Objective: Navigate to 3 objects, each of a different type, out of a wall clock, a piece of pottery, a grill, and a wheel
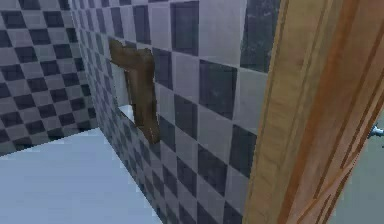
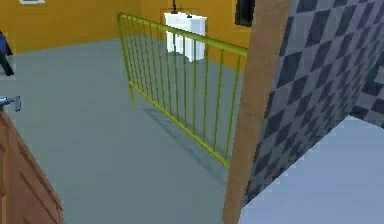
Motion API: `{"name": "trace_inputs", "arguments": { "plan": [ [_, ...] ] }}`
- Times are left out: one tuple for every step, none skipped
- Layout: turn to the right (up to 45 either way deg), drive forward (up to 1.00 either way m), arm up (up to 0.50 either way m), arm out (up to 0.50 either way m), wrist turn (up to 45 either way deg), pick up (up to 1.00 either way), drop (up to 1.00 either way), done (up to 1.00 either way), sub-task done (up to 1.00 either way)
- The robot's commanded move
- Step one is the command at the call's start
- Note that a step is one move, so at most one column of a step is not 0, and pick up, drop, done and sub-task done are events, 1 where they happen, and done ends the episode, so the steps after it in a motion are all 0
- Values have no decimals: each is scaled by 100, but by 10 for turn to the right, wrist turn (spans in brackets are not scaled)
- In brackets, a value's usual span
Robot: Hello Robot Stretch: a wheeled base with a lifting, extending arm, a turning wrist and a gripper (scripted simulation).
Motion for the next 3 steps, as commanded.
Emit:
{"name": "trace_inputs", "arguments": {
  "plan": [
    [-150, 0, 0, 0, 0, 0, 0, 0, 0],
    [0, 0, 0, 0, 0, 0, 0, 0, 100],
    [-450, 0, 0, 0, 0, 0, 0, 0, 0]
  ]
}}
